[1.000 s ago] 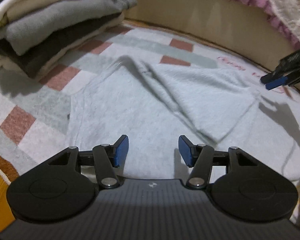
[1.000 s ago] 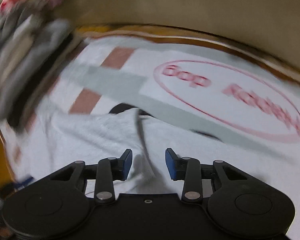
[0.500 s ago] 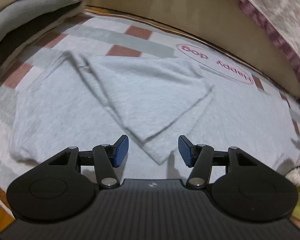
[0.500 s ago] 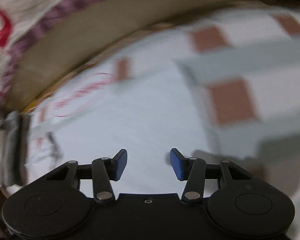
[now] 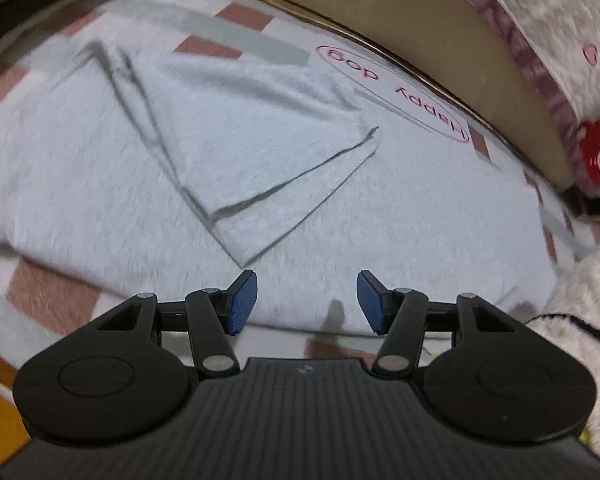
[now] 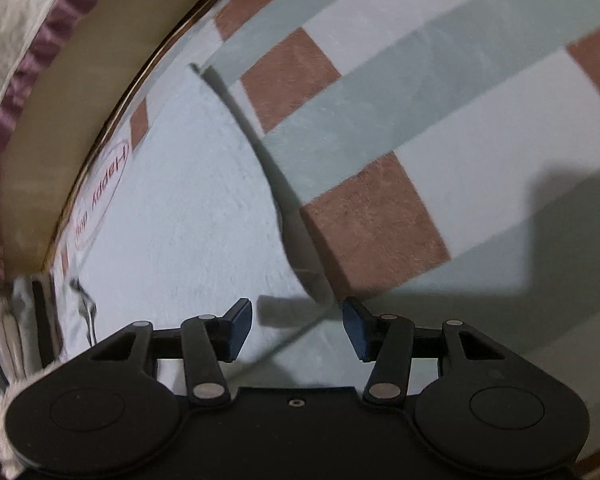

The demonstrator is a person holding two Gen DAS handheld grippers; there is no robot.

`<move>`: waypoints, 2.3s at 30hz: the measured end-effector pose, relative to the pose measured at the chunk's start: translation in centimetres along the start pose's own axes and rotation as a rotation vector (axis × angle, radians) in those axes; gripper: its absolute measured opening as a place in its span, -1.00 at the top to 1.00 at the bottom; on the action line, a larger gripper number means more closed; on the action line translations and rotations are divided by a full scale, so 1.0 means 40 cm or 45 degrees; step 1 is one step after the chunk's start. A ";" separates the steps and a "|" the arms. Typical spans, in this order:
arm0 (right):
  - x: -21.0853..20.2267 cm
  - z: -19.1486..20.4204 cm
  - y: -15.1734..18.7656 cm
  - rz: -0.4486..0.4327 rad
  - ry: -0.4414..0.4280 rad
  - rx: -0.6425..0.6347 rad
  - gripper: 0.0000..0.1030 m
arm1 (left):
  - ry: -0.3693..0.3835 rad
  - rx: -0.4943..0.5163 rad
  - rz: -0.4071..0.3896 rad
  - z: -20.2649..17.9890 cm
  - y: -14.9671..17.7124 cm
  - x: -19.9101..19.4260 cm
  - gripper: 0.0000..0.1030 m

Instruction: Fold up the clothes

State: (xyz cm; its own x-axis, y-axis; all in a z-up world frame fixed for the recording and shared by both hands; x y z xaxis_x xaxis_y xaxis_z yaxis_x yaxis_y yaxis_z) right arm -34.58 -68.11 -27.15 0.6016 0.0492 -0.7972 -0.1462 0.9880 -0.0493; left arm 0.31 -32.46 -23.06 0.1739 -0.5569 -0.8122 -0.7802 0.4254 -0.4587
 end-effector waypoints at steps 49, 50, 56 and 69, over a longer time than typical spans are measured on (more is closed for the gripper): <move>0.553 1.061 0.539 0.654 -0.692 -0.915 0.79 | -0.079 -0.584 -0.307 0.401 -0.005 -0.160 -0.06; 0.549 1.064 0.539 0.661 -0.700 -0.913 0.79 | -0.053 -0.619 -0.307 0.407 -0.006 -0.156 -0.06; 0.537 1.073 0.567 0.684 -0.720 -0.974 0.79 | -0.076 -0.821 -0.327 0.453 0.012 -0.109 -0.06; 0.550 1.061 0.539 0.715 -0.768 -0.896 0.79 | -0.515 -0.408 -0.440 0.473 -0.034 -0.129 0.67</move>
State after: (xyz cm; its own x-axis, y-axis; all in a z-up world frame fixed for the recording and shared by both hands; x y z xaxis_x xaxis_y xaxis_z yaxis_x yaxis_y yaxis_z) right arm 8.84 -39.50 -20.22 0.5671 0.7222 -0.3961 -0.8235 0.5057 -0.2569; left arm 11.84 -16.67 -25.09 0.6137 -0.2832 -0.7370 -0.7688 -0.0015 -0.6395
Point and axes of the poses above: each gripper's, at about its wrist camera, not at the fingertips, and x roughly the way its jaws point, z to its left, y to its underside, the point moved 9 cm from there along x, roughly the way its jaws point, and after that the axes turned 2 degrees about -y, right-handed, at the moved point
